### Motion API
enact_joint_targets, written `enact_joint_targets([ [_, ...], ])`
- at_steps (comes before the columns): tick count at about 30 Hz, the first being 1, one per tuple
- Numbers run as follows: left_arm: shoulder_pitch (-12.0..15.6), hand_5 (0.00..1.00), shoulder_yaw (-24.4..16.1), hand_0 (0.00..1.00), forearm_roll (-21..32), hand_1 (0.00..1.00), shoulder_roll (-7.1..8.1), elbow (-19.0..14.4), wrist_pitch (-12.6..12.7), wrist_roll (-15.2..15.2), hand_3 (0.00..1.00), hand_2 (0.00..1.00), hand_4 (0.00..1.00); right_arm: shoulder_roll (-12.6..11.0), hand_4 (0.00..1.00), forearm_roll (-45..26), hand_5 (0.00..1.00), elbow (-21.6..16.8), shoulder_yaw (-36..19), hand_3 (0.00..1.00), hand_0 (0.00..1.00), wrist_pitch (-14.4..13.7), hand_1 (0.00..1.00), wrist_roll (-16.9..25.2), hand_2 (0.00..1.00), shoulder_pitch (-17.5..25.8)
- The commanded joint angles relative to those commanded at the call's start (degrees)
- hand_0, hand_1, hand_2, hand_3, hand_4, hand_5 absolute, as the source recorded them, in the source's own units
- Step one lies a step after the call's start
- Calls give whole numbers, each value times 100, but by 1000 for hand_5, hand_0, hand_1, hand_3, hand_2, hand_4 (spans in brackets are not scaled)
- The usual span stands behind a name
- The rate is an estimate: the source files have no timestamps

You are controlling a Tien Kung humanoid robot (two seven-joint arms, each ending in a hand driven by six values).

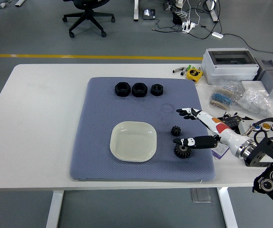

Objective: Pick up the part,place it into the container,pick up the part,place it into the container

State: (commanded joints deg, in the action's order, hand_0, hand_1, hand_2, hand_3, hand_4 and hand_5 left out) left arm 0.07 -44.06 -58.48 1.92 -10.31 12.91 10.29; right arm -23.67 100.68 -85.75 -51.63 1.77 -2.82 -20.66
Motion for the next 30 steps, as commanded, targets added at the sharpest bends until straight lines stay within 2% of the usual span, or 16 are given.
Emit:
enact_joint_targets([
  [2, 2, 732, -6, 278, -7, 439, 1, 0, -1, 6, 331, 473, 848, -10, 998, 261, 477, 9, 43, 798, 692, 19, 678, -16, 728, -16],
  [12, 22, 731, -73, 274, -105, 439, -19, 0, -6, 109, 331, 472, 848, -32, 998, 2591, 466, 331, 502, 771, 680, 25, 647, -361, 701, -195],
  [13, 24, 733, -84, 274, -123, 439, -19, 0, -11, 116, 331, 472, 848, -23, 998, 2703, 475, 361, 528, 764, 572, 22, 621, -384, 693, -232],
  [30, 39, 735, -91, 273, -169, 436, 0, 0, -42, 134, 330, 470, 846, 97, 998, 2543, 494, 654, 802, 756, 550, 263, 620, -411, 690, -569],
])
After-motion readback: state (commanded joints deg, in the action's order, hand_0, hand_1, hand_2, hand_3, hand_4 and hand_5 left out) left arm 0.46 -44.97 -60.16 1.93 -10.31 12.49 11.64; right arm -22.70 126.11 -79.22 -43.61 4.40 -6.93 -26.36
